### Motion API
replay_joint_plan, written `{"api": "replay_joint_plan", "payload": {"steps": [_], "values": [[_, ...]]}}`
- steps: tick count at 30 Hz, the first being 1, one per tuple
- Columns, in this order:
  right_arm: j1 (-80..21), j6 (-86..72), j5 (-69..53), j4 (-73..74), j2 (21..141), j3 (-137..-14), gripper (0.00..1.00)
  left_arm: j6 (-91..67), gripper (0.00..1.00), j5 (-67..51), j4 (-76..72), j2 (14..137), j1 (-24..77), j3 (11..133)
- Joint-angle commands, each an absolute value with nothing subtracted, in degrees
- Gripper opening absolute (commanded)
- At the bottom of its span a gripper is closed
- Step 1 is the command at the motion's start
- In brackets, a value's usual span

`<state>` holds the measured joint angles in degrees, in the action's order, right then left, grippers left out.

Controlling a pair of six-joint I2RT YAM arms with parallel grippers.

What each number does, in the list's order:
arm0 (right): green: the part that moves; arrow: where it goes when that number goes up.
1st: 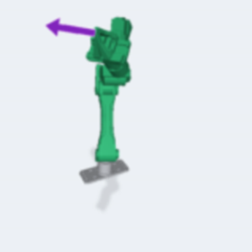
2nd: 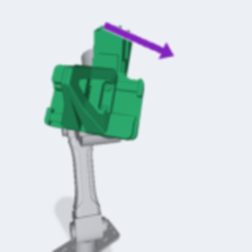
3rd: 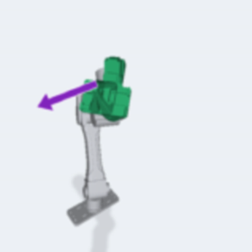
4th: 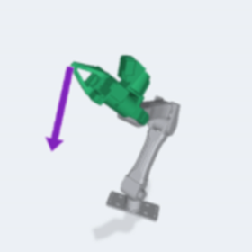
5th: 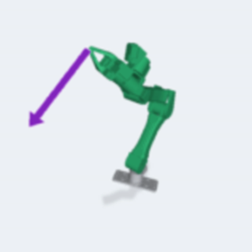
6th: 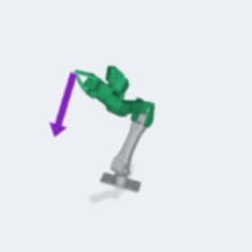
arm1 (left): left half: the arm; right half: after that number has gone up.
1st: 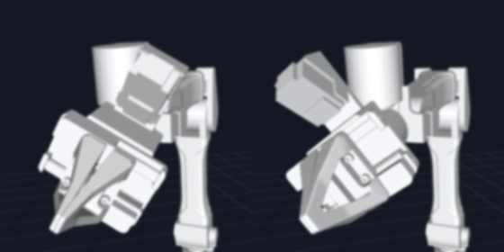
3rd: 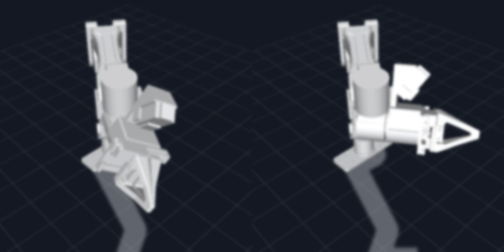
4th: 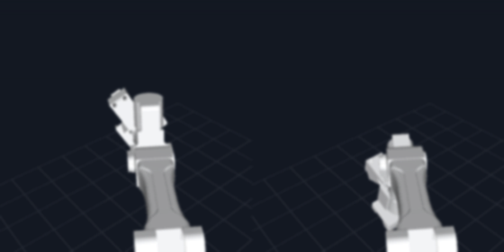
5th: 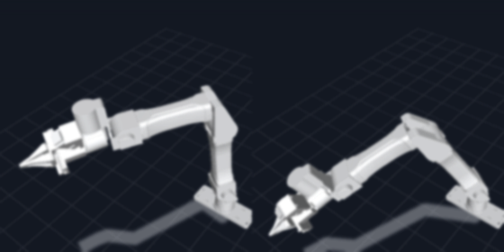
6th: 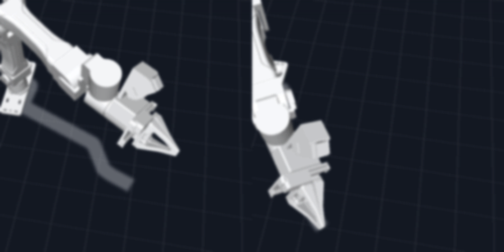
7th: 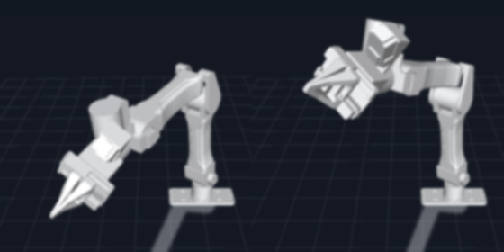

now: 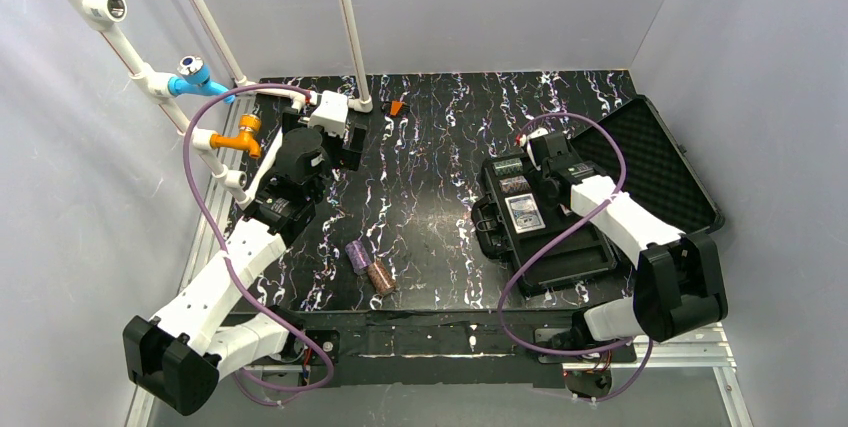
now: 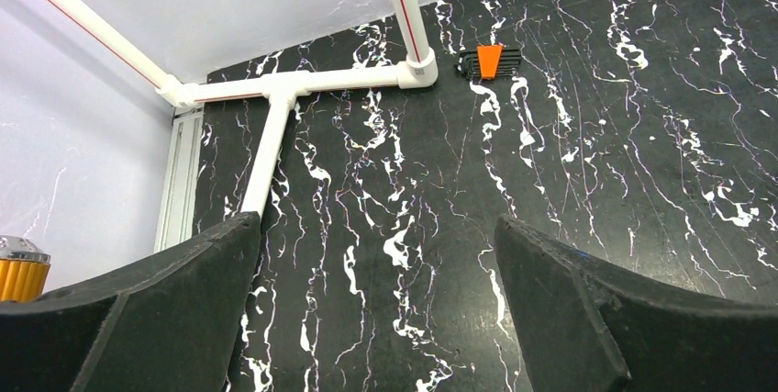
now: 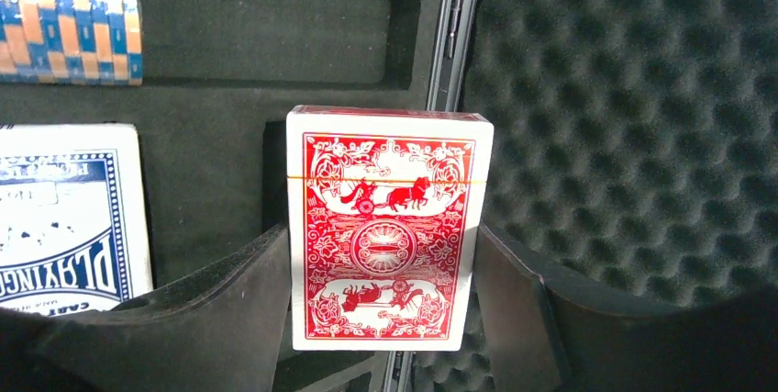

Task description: Pack up texas hold em set

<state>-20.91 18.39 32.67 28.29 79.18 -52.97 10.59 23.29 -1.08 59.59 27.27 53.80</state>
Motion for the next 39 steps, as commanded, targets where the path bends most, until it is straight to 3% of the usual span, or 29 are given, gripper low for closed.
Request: {"api": "replay_joint_plan", "payload": {"steps": [1,19,32,39], "values": [[-20.1,20.2,32.9,23.4,79.6,-51.9,0.52,10.3,0.99,23.4,-2.1,59.4,27.7,53.4],[-20.2,23.2,30.6,17.4,77.9,-44.6,0.49,10.5,0.99,23.5,-2.2,59.5,28.1,53.3],[-20.5,16.4,18.1,24.3,78.4,-49.6,0.44,10.7,0.99,23.5,-2.1,59.7,28.2,53.6],[-20.9,8.7,10.1,28.7,85.0,-55.3,0.45,10.8,0.99,23.6,-2.2,59.6,28.2,53.5]]}}
